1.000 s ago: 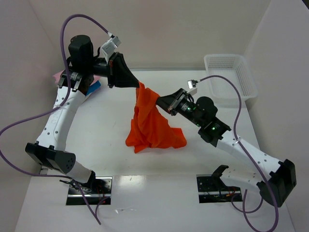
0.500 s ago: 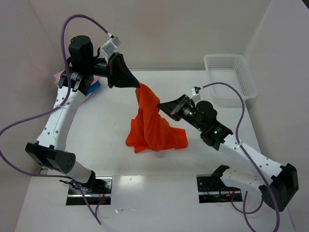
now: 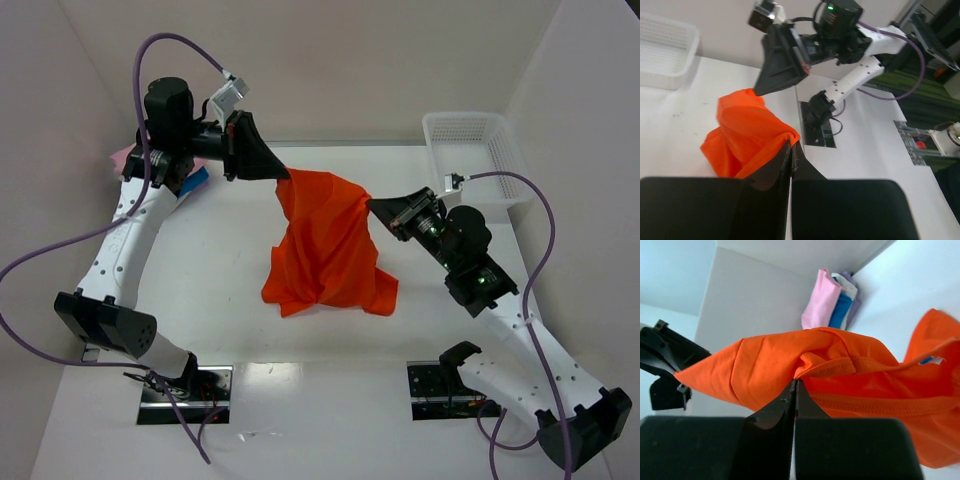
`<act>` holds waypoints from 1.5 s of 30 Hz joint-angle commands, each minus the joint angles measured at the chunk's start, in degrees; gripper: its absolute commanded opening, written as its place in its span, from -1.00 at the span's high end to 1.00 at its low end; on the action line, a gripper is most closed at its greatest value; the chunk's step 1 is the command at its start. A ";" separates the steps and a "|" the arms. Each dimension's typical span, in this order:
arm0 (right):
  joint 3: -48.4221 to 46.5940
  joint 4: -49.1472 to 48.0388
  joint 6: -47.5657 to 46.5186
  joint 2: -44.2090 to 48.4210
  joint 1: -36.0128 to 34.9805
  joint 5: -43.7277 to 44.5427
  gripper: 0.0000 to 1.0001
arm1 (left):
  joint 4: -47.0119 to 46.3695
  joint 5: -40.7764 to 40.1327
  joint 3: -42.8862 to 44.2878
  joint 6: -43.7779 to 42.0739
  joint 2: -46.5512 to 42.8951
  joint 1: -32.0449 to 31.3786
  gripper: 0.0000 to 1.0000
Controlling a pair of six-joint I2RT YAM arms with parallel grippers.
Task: Fold and stack the t-shirts
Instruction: Flatten out the tshirt
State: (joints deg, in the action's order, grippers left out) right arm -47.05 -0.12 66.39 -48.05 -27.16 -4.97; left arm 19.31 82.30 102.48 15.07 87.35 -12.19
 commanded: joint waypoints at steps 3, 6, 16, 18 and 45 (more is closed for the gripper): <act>-4.89 6.88 -4.16 4.10 0.09 6.19 1.00 | -0.94 -12.31 -1.92 -0.83 0.89 1.81 0.99; -9.63 12.68 -8.20 4.11 0.09 13.02 1.00 | 0.89 -25.67 -1.93 0.22 1.41 1.81 0.99; -21.05 20.94 -19.54 2.44 0.09 36.67 1.00 | 5.21 -56.97 -3.51 -2.68 4.58 -1.43 1.00; -21.60 22.17 -20.07 2.44 0.09 39.06 1.00 | 5.21 -56.99 -2.11 -4.00 6.68 -3.36 1.00; -24.05 3.64 -25.52 -9.00 -7.55 7.51 1.00 | 13.11 -93.63 14.14 -8.82 -10.10 -6.62 1.00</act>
State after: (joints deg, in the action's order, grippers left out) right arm -65.76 9.67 42.54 -61.04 -31.07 3.73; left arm 34.28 -3.84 114.41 8.10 82.54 -19.27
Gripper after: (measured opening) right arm 0.003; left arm 0.008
